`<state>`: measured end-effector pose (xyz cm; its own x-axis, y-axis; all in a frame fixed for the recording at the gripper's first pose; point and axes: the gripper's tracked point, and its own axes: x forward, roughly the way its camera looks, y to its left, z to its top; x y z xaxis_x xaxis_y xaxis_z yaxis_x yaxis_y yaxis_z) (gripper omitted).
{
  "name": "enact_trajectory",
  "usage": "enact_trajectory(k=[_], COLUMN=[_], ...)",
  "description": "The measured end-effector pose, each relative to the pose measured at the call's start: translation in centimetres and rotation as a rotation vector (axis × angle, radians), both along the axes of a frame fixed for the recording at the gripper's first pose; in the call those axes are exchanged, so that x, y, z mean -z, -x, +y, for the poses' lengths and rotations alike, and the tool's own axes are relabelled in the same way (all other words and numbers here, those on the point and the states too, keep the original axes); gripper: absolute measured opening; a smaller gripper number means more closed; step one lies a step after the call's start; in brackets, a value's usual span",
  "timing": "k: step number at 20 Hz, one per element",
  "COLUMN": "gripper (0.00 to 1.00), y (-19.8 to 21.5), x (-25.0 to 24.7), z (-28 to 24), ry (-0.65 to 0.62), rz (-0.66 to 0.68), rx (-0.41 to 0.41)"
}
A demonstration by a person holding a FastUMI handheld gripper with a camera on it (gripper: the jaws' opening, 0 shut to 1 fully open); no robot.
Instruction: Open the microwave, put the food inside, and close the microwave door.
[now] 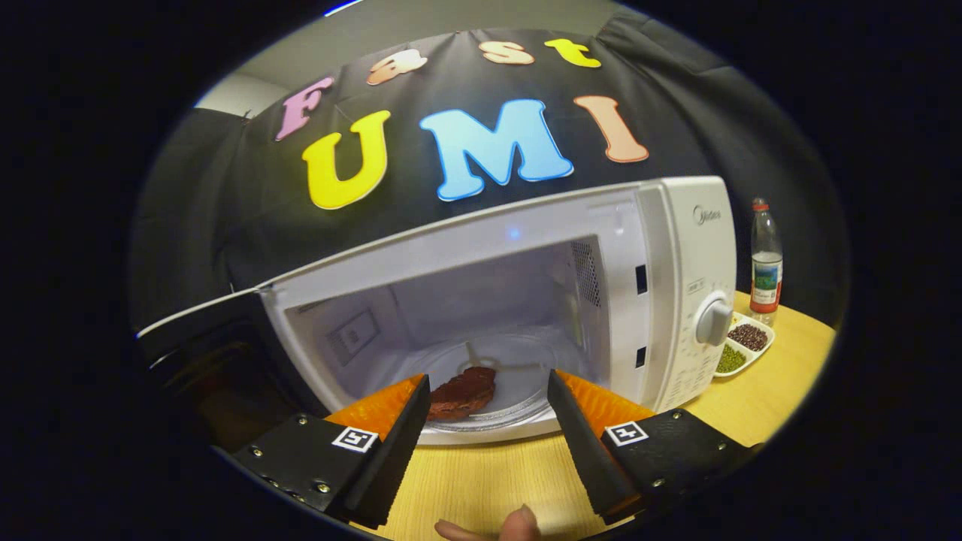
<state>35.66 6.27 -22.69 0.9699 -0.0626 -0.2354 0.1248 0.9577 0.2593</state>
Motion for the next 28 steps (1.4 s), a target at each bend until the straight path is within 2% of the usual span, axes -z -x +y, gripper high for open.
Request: enact_trajectory(k=[8, 13, 16, 19, 21, 23, 26, 27, 28], gripper=[0.94, 0.94, 0.94, 0.94, 0.87, 0.79, 0.31, 0.21, 0.17], y=[15.3, 25.0, 28.3, 29.1, 28.9, 27.2, 23.6, 23.1, 22.7], x=[-9.1, -13.4, -14.2, -12.3, -10.3, -8.9, -5.8, -4.7, -3.3], z=[8.7, 16.1, 20.4, 25.5, 28.1, 29.1, 28.2, 28.6, 28.9], ry=[0.036, 0.071, 0.188, 0.200, 0.185, 0.194, 0.282, 0.268, 0.254], rz=[-0.139, -0.294, -0.363, -0.339, -0.282, -0.250, -0.198, -0.171, -0.130], rx=[-0.381, -0.633, -0.729, -0.846, -0.882, -0.862, -0.748, -0.771, -0.773])
